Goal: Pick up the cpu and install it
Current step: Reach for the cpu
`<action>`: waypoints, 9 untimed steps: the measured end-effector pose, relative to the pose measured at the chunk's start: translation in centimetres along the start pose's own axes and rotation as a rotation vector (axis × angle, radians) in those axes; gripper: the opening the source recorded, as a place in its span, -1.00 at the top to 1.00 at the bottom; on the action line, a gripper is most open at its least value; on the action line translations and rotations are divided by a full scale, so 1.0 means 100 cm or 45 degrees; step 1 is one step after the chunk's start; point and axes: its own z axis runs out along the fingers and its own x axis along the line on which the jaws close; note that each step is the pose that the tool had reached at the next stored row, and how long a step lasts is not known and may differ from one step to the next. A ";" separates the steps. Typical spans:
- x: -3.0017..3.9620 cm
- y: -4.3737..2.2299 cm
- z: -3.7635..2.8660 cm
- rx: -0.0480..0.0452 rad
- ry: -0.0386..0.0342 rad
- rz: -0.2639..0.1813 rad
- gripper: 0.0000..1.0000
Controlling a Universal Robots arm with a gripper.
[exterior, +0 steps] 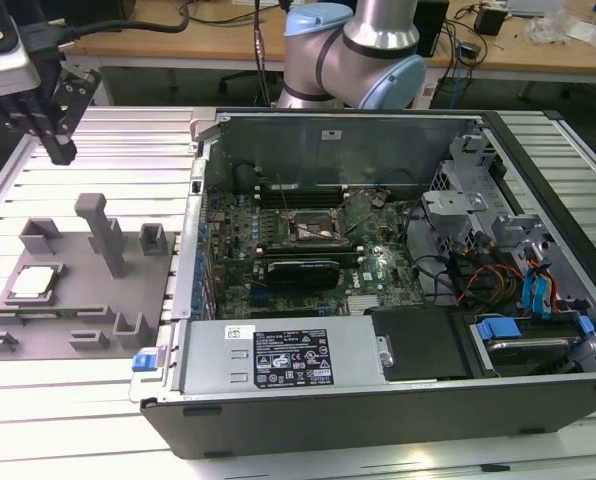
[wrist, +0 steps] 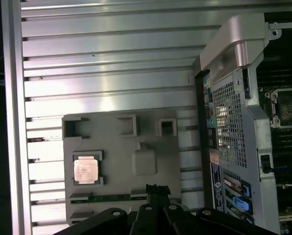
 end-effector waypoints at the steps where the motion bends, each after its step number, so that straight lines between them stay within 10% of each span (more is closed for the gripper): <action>1: 0.0021 -0.0002 0.0000 0.000 0.0000 0.000 0.79; 9: 0.0237 -0.0022 0.0083 0.000 -0.0002 0.000 0.79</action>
